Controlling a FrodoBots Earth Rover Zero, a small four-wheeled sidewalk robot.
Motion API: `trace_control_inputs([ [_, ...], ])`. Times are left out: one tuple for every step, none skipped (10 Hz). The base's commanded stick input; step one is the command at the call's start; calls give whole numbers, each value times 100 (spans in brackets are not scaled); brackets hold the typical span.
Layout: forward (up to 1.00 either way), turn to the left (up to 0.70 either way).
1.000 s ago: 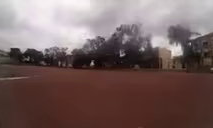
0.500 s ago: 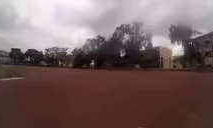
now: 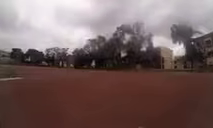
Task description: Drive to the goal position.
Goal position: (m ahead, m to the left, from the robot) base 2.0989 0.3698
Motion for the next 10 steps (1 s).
trace_control_inputs([
  [70, 0],
  [70, 0],
  [70, 0],
  [70, 0],
  [70, 0],
  [70, 0],
  [70, 0],
  [70, 0],
  [70, 0],
  [70, 0],
])
